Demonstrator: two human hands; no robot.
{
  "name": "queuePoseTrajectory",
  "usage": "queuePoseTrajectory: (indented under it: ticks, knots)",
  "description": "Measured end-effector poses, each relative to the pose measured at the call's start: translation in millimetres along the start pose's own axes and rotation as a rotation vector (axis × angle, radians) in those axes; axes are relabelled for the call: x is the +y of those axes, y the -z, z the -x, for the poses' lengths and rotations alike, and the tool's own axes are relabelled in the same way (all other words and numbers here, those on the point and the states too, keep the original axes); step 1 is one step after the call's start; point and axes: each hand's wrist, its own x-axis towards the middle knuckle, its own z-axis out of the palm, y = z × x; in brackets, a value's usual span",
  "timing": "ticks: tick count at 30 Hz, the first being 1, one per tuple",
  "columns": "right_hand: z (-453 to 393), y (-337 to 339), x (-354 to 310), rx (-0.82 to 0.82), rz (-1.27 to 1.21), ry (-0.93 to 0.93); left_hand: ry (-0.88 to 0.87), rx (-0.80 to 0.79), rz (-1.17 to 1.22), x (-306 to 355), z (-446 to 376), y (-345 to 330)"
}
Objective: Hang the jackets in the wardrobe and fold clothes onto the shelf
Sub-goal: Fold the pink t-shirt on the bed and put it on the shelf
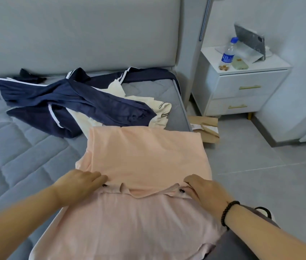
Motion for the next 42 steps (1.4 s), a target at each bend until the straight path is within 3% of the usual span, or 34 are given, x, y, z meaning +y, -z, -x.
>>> queuePoseTrajectory:
  ticks: [4, 13, 19, 23, 25, 28, 30, 33, 37, 40, 42]
  knots:
    - [34.3, -14.8, -25.0, -0.238, 0.148, 0.052, -0.054, 0.02, 0.014, 36.6, 36.7, 8.3]
    - [71.8, -20.3, -52.7, -0.469, 0.229, 0.161, -0.134, -0.01, 0.058, 89.4, 88.5, 17.5]
    - [87.6, -10.7, -49.7, -0.649, 0.177, 0.054, -0.175, -0.153, 0.205, 106.1, 95.9, 16.8]
    - [88.1, -7.6, -47.6, -0.705, 0.062, -0.035, -0.25, -0.141, 0.282, 102.7, 94.7, 22.2]
    - [82.6, -5.1, -42.2, -0.698, -0.145, -0.138, -0.07, -0.109, 0.395, 95.6, 86.4, 25.5]
    - [63.0, 3.5, -27.9, -0.535, -0.371, -0.276, 0.463, 0.076, 0.567, 78.4, 60.8, 22.0]
    - [42.0, 7.3, -17.7, -0.351, -0.373, -0.326, 0.803, 0.121, 0.634, 63.7, 37.3, 12.1]
    - [7.9, 4.5, -8.9, -0.125, -0.414, -0.432, 1.154, 0.117, 0.621, 41.1, -1.7, -7.5]
    - [-36.1, -3.3, 3.5, 0.03, -0.342, -0.606, 1.689, 0.146, 0.801, 4.9, -35.1, -24.6]
    - [-56.0, -6.5, 18.2, 0.159, -0.37, -0.776, 1.785, 0.063, 1.029, -22.7, -39.1, -33.3]
    - [-63.0, -9.2, 30.7, 0.199, -0.599, -0.925, 1.749, 0.013, 1.165, -32.7, -39.8, -33.2]
